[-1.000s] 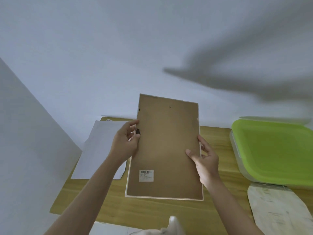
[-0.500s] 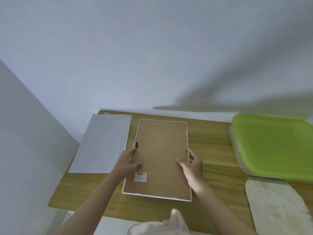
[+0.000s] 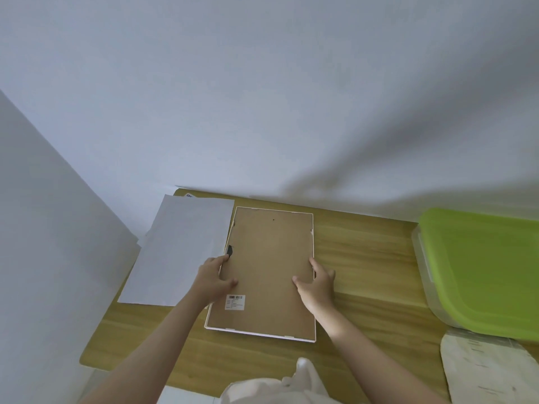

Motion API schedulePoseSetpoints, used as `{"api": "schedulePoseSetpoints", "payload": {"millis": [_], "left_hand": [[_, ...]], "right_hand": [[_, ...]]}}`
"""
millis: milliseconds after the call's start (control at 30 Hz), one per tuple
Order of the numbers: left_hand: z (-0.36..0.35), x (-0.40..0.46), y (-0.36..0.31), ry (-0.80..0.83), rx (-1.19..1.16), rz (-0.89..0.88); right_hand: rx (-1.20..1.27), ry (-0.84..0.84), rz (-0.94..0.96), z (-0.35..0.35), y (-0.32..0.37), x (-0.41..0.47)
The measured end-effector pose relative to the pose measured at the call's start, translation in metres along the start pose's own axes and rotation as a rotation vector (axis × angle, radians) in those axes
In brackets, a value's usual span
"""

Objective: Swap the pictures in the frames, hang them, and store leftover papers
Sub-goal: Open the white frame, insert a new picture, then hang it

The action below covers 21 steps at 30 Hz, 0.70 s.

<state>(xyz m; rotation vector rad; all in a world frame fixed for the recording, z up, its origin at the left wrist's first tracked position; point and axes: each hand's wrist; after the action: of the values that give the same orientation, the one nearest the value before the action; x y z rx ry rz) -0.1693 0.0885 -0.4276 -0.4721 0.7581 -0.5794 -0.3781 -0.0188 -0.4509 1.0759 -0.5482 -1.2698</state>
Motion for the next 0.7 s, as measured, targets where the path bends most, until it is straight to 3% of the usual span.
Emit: {"api": "schedulePoseSetpoints", "payload": {"millis": [367,600,700], "left_hand": [[0.001,0.028,-0.001,-0.027,0.03,-0.001],[0.001,0.03,0.002,-0.031,0.01,-0.014],[0.002,0.032,0.002,-0.018,-0.005,-0.002]], "right_hand": [[-0.268,0.107,0.183,-0.001,-0.005,0.017],[-0.35,0.478,0.238,0.034,-0.015,-0.027],[-0.339,0.541,0.21,0.04,-0.019,-0.039]]}}
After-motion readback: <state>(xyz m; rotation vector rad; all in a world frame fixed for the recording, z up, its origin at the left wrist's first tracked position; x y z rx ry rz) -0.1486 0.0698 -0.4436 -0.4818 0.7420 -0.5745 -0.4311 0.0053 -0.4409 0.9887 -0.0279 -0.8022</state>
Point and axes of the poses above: each hand's wrist, its own x-axis towards the middle knuckle, its own z-axis out of the back of the hand, y = z × x, and after that the axes turned 11 degrees about z, right-handed
